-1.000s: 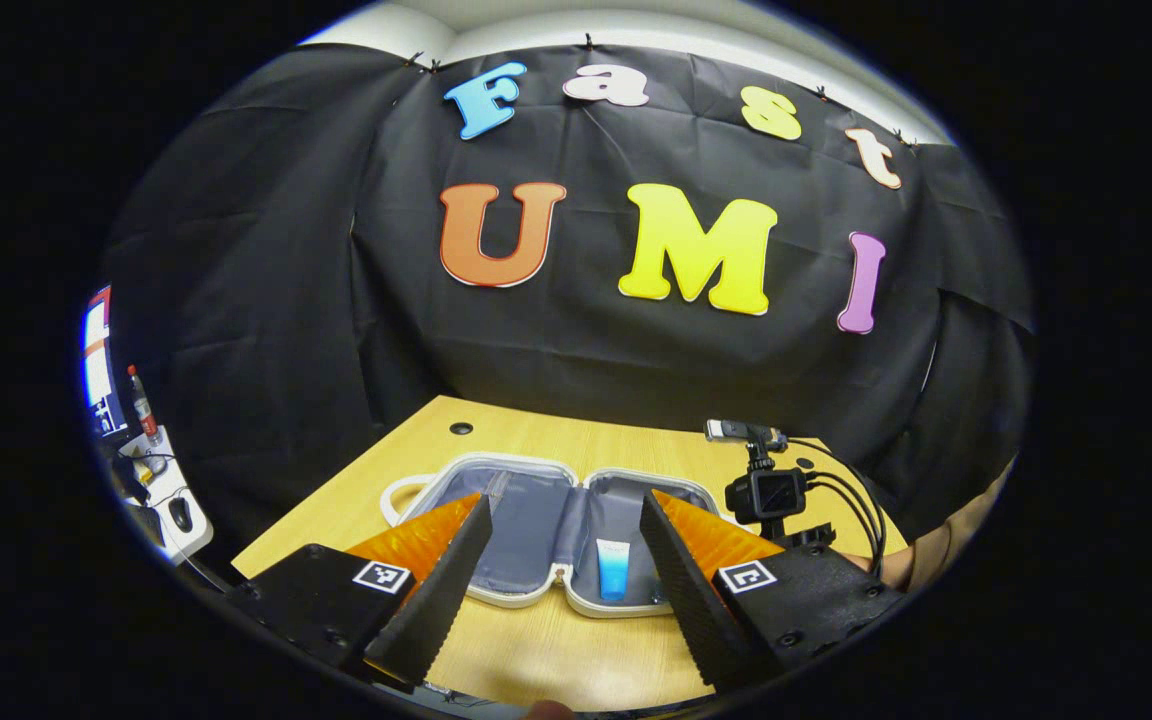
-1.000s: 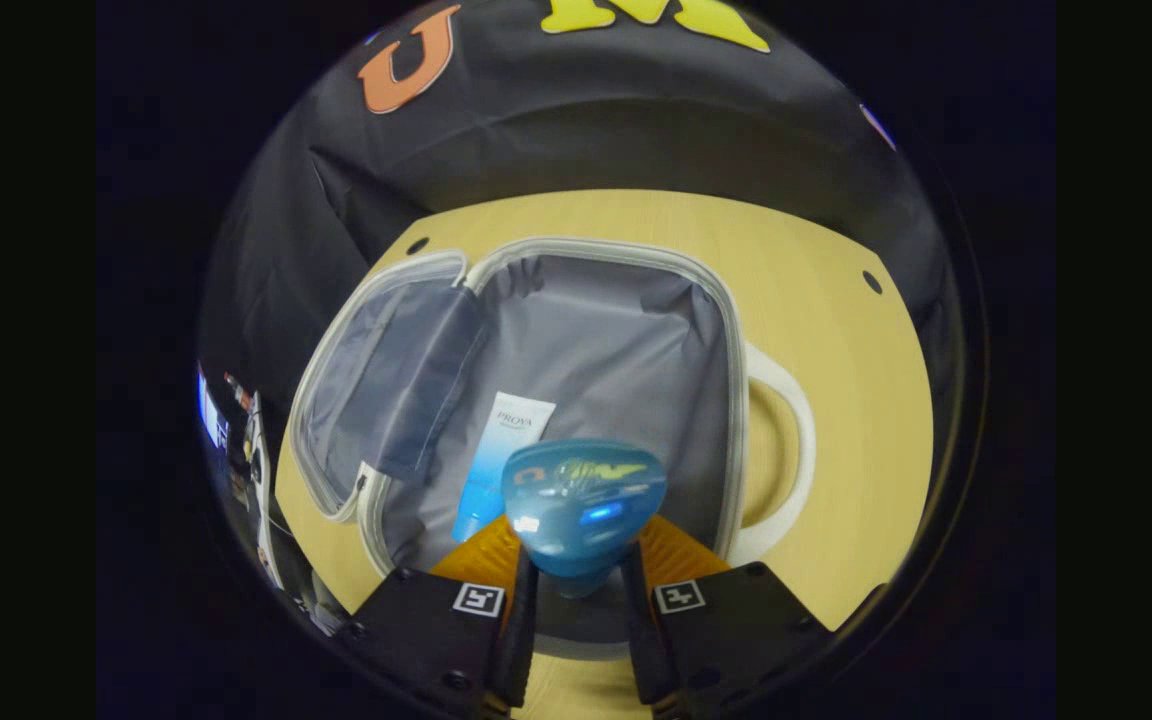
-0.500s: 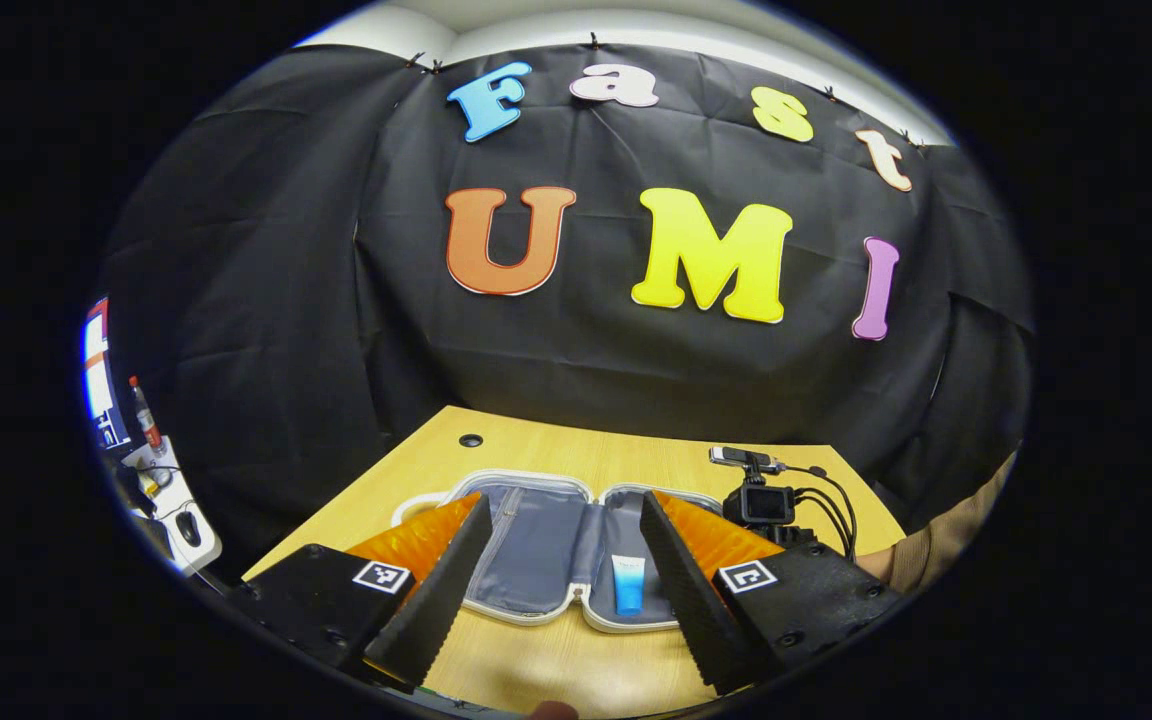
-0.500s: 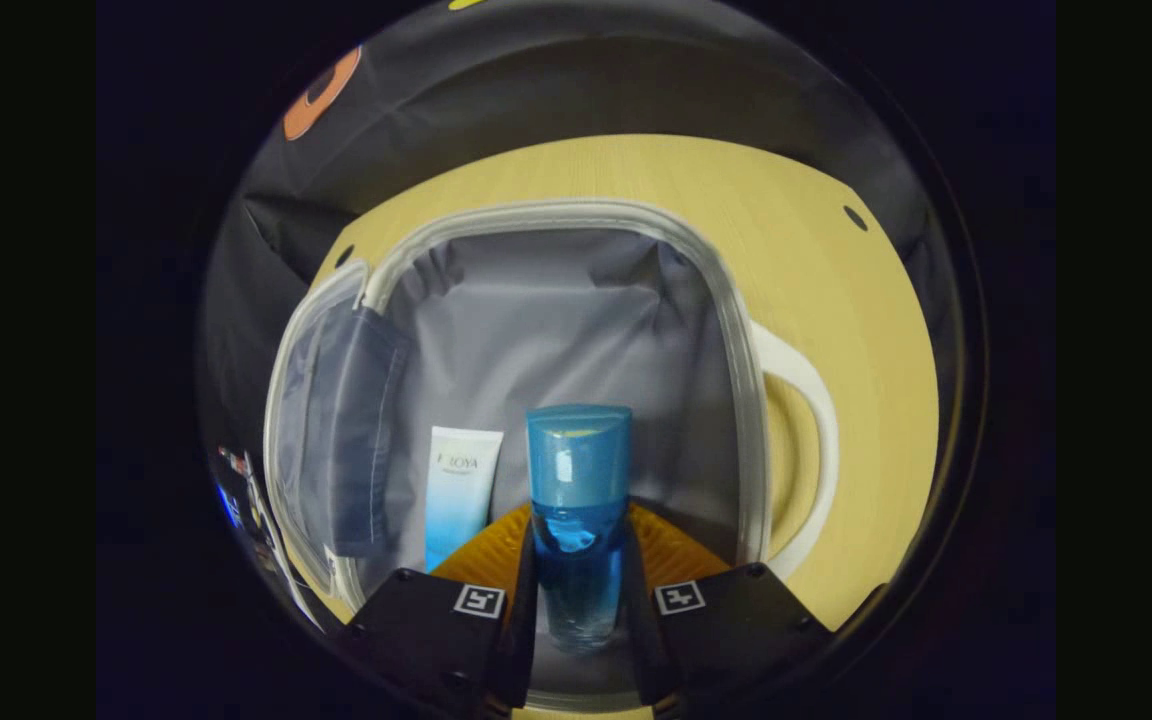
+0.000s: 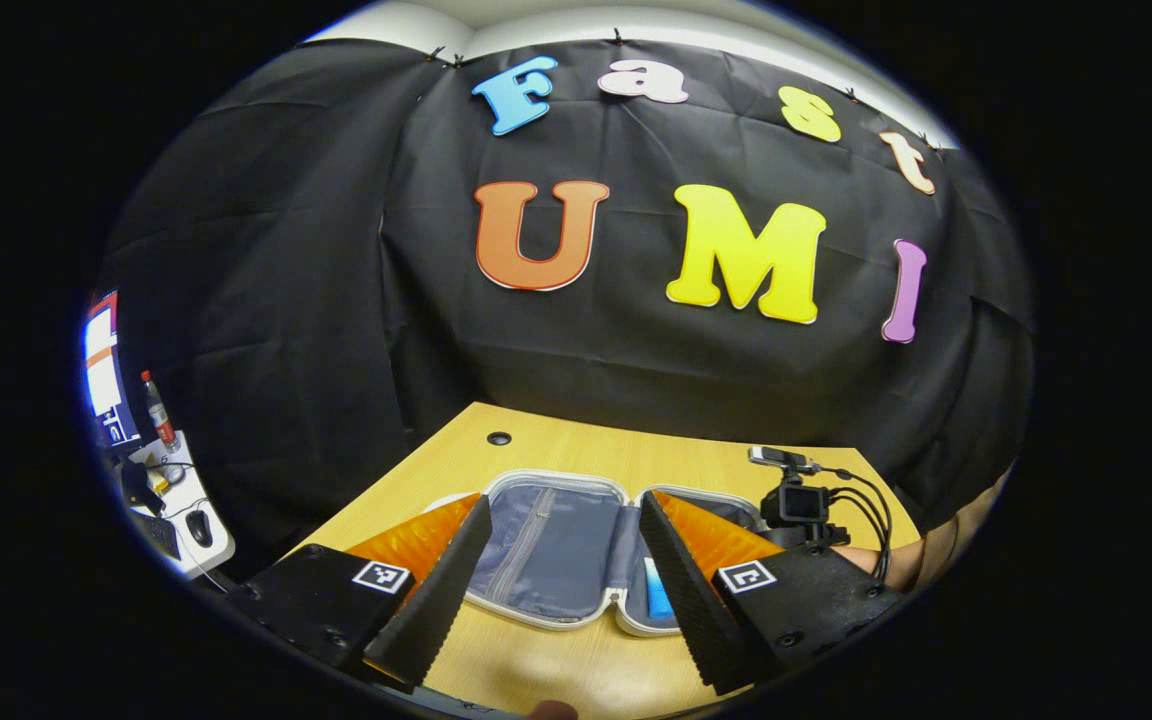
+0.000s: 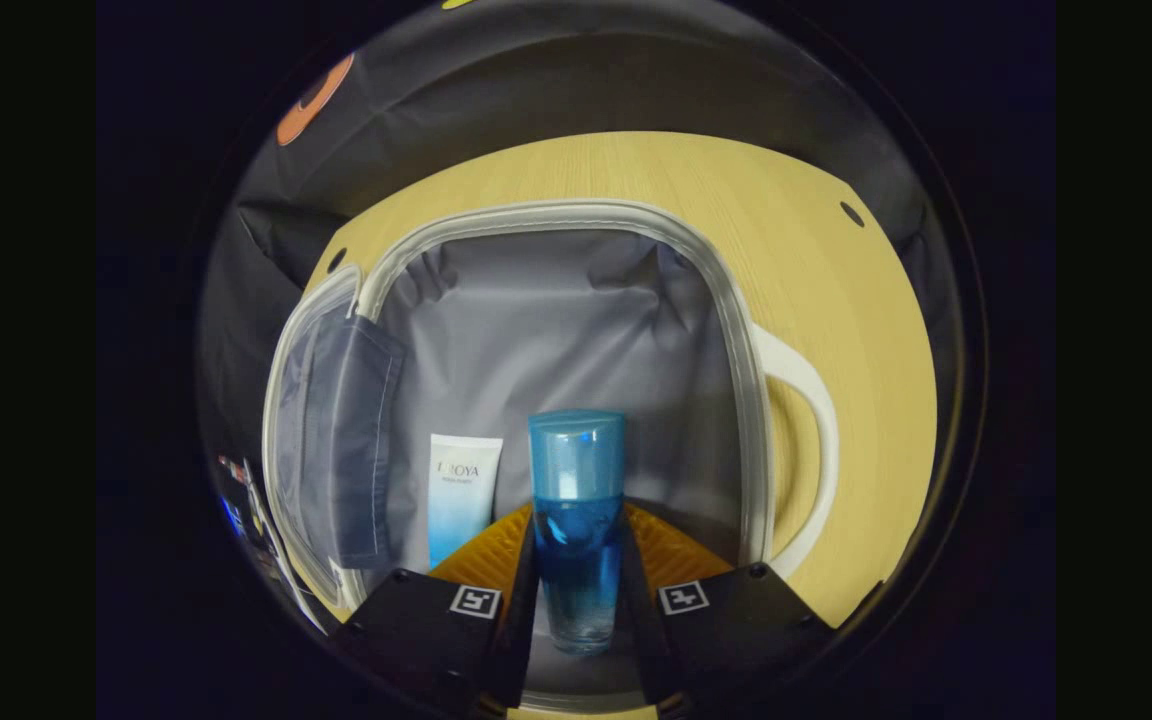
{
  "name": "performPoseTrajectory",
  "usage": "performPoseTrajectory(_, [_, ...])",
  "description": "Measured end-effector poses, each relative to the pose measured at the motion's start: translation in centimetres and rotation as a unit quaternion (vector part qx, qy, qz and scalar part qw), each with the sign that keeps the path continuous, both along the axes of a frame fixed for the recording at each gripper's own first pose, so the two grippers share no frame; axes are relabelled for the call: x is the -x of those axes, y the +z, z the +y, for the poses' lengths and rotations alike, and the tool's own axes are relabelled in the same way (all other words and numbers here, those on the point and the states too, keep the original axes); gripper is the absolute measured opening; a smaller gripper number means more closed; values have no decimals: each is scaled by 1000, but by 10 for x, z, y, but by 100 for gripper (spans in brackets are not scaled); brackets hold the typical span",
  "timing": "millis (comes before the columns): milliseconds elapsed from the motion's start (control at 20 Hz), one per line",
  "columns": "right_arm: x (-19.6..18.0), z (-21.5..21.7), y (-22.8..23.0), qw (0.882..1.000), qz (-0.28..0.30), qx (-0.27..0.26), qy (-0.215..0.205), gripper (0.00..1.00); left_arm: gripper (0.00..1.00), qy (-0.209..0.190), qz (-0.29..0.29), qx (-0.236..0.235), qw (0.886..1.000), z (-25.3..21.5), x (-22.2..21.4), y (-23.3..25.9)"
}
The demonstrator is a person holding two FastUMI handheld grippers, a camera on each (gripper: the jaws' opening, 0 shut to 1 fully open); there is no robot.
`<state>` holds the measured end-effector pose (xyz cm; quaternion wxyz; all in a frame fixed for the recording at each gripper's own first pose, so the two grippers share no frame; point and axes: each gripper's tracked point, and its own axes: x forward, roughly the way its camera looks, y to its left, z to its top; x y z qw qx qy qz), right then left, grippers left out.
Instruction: First open the suitcase, pack the skin care products into it, and then close the suitcase.
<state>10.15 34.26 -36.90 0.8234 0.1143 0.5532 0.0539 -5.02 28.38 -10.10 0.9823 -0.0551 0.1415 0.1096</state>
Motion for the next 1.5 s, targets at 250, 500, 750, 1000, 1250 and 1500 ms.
performPoseTrajectory(250, [2, 6, 28, 999, -32, -27, 7, 57, 96, 16, 10, 27, 999, 44, -23, -19])
performPoseTrajectory(500, [2, -11, 123, 982, -174, -34, 63, 77, 96, 38, 30, 103, 994, 117, -52, -66])
performPoseTrajectory(750, [22, -69, 203, 951, -295, -30, 86, 82, 96, 36, 63, 223, 972, 177, -87, -137])
performPoseTrajectory(1000, [55, -159, 268, 934, -352, 8, 60, 77, 98, 18, 91, 349, 932, 202, -106, -197])
performPoseTrajectory(1250, [70, -231, 291, 930, -365, 34, 8, 77, 97, 30, 86, 430, 898, 203, -116, -228])
performPoseTrajectory(1500, [77, -247, 296, 926, -374, 47, -7, 78, 75, 31, 72, 475, 877, 196, -125, -234])
